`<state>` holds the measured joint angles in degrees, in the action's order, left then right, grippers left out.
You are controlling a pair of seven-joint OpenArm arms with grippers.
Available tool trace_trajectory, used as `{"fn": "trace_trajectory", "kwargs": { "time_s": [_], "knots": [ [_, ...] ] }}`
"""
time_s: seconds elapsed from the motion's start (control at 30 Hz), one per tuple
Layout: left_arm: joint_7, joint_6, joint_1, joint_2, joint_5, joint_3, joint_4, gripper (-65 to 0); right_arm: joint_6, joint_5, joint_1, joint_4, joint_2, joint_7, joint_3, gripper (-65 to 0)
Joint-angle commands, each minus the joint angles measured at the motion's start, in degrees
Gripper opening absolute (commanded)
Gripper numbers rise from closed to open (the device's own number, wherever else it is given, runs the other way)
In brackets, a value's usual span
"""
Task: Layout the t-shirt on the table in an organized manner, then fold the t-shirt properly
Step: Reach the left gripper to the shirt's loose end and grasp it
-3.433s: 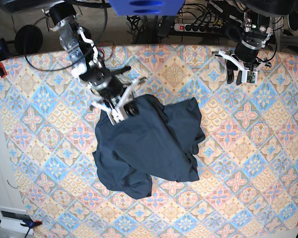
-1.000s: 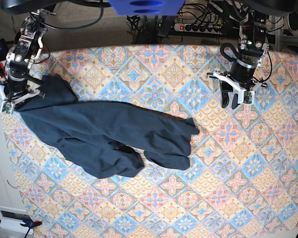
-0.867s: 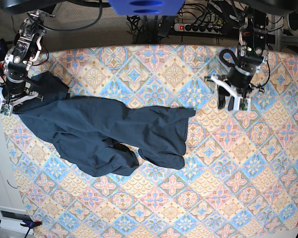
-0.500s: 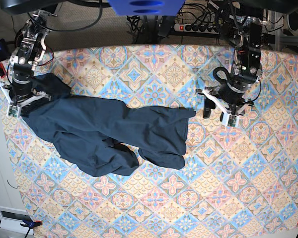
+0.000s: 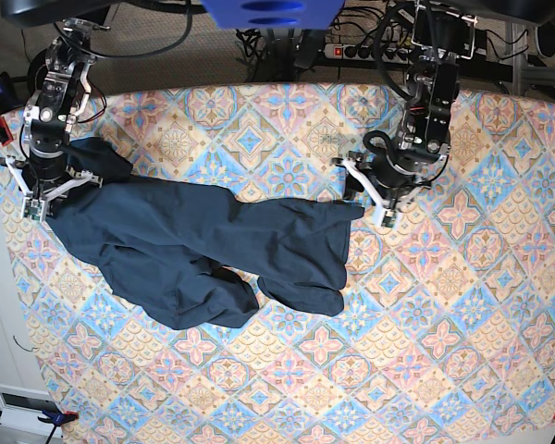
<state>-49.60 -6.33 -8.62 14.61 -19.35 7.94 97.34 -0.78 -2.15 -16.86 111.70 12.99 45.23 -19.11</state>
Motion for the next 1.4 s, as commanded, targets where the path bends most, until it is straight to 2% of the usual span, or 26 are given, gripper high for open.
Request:
{"fn": "trace_trajectory", "kwargs": {
  "time_s": [0.0, 0.1, 0.2, 0.4, 0.53, 0.57, 0.6, 0.7, 0.77, 0.87, 0.93, 1.0, 1.1, 1.17, 1.23, 1.3, 1.33, 1.37],
  "knots": [
    [0.94, -1.72, 0.75, -0.33, -0.47, -0.52, 0.99, -43.0, 0.38, 0.17, 0.47, 0.87, 0.85, -1.32, -0.18, -57.1],
    [0.94, -5.23, 1.37, -0.68, -0.38, -0.6, 0.99, -65.0, 0.38, 0.17, 0.47, 0.87, 0.85, -1.32, 0.87, -57.1],
    [0.94, -5.06, 1.55, -0.68, -0.56, -1.75, 1.43, -65.0, 0.38, 0.17, 0.47, 0.87, 0.85, -1.32, 1.14, -57.1],
    [0.94, -5.5, -2.15, -0.68, -0.56, -12.3, 8.55, -65.0, 0.38, 0.17, 0.47, 0.87, 0.85, -1.41, 1.31, -57.0],
    [0.33, -5.14, -1.71, -0.77, -0.47, -12.91, 7.5, -65.0, 0.38, 0.17, 0.47, 0.87, 0.85, -1.32, 2.81, -56.8],
    [-0.73, -5.14, -1.09, -0.94, -0.47, -12.91, 6.62, -63.4, 0.38, 0.17, 0.47, 0.87, 0.85, -1.32, 3.33, -56.8],
    [-2.22, -5.41, 0.84, -1.2, -0.47, -12.38, 5.39, -58.9, 0.38, 0.17, 0.47, 0.87, 0.85, -1.32, 3.86, -56.8],
    [-6.44, -5.41, 4.89, -3.05, -0.56, -9.75, 0.46, -42.5, 0.38, 0.17, 0.47, 0.87, 0.85, -1.32, 4.56, -56.8],
    [-6.88, -5.41, 6.29, -4.81, -0.56, -9.57, -1.38, -30.1, 0.38, 0.17, 0.47, 0.87, 0.85, -1.32, 4.74, -56.8],
    [-6.88, -5.41, 7.35, -5.86, -0.56, -9.57, -3.23, -16.2, 0.38, 0.17, 0.47, 0.87, 0.85, -1.32, 4.74, -56.8],
    [-6.88, -5.41, 7.79, -6.57, -0.56, -9.31, -3.49, -11.8, 0.38, 0.17, 0.47, 0.87, 0.85, -1.32, 4.74, -56.8],
    [-7.06, -5.41, 7.79, -7.71, -0.47, -9.22, -3.93, -11.9, 0.38, 0.17, 0.47, 0.87, 0.85, -1.32, 4.74, -56.8],
    [-7.14, -5.5, 8.05, -8.59, -0.47, -9.22, -7.1, -15.8, 0.38, 0.26, 0.47, 0.87, 0.85, -1.32, 4.74, -56.8],
    [-7.14, -5.85, 7.96, -8.59, -0.56, -9.13, -8.15, -23.4, 0.38, 0.26, 0.47, 0.87, 0.85, -1.32, 4.74, -56.8],
    [-7.14, -7.87, 7.52, -8.41, -2.32, -8.52, -8.07, -38.0, 0.38, 0.26, 0.47, 0.87, 0.85, -1.32, 4.74, -56.8],
    [-7.14, -9.28, 7.52, -8.24, -5.39, -8.96, -8.07, -58.1, 0.38, 0.26, 0.47, 0.87, 0.85, -1.32, 4.74, -56.8],
    [-7.14, -9.28, 7.44, -8.06, -6.8, -9.84, -8.07, -65.0, 0.38, 0.26, 0.47, 0.87, 0.85, -1.32, 4.74, -56.8],
    [-7.41, -9.28, 7.44, -7.27, -8.12, -11.15, -8.07, -65.0, 0.38, 0.26, 0.47, 0.87, 0.85, -1.32, 4.74, -56.8]
  ]
}}
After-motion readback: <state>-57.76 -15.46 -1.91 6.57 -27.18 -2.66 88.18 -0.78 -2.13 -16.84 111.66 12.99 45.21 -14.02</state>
